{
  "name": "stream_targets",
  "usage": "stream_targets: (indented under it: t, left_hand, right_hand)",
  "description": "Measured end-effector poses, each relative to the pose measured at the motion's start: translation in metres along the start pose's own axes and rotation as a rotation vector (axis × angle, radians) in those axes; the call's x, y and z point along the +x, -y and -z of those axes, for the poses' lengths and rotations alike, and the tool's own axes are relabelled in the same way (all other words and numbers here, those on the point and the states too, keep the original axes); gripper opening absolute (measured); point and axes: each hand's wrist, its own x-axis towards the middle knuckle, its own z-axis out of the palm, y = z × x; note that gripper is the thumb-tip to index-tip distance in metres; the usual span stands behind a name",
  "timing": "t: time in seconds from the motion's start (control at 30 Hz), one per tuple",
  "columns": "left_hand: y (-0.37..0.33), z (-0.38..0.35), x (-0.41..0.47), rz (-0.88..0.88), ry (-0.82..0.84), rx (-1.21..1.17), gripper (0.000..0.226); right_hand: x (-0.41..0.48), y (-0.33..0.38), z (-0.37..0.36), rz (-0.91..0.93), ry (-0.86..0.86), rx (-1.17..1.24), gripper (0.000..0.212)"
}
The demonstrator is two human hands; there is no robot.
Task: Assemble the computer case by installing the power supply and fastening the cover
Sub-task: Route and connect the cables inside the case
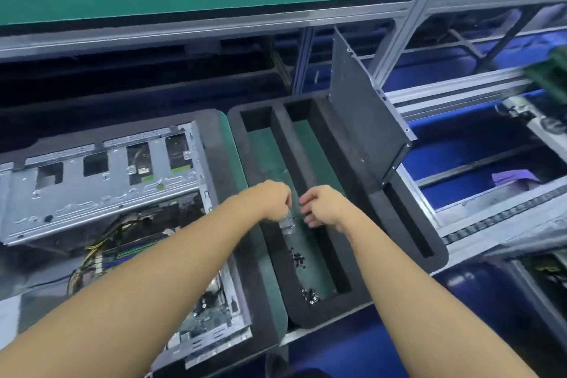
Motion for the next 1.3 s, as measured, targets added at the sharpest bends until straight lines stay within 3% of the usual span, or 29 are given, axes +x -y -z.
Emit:
stream_targets:
  t: [0.1,0.2,0.33,0.43,0.63,0.8,0.97,1.03,1.13,1.3]
  left_hand:
    - [-0.011,-0.013,0.026,0.052,0.108,0.055,0.034]
    - [-0.014,-0.025,0.045,0.127,0.141,0.058,0.030]
    - [-0.016,-0.036,0.067,0.184,0.151,0.005,0.024]
    - [-0.022,-0.040,0.078,0.206,0.138,-0.074,0.035]
    - [-0.027,-0.055,0.095,0.253,0.123,-0.173,0.034]
    - [-0.023,-0.063,0.098,0.286,0.173,-0.273,0.034]
    - [-0.025,-0.061,0.095,0.285,0.189,-0.343,0.029]
    - [-0.027,-0.054,0.092,0.275,0.155,-0.359,0.027]
    - [-0.028,-0.041,0.082,0.283,0.066,-0.421,0.020]
    - [-0.034,-0.020,0.052,0.323,-0.054,-1.009,0.013]
  right_hand:
    - [0.021,-0.018,0.011,-0.104,0.068,0.023,0.027]
    - [0.045,-0.039,0.026,-0.025,-0.092,0.069,0.028]
    - [0.071,-0.061,0.053,0.027,-0.246,-0.080,0.029]
    - [0.095,-0.070,0.066,0.031,-0.325,-0.177,0.033]
    - [0.146,-0.080,0.061,-0.011,-0.145,-0.265,0.048]
    - [0.164,-0.093,0.050,-0.081,-0.059,-0.265,0.034]
    - [0.149,-0.102,0.053,-0.181,0.058,0.012,0.033]
    - [0.138,-0.102,0.055,-0.110,0.035,0.037,0.027]
    - [0.121,-0.098,0.060,0.126,-0.163,-0.122,0.029]
    - [0.067,-0.057,0.046,0.521,-0.345,-0.082,0.020]
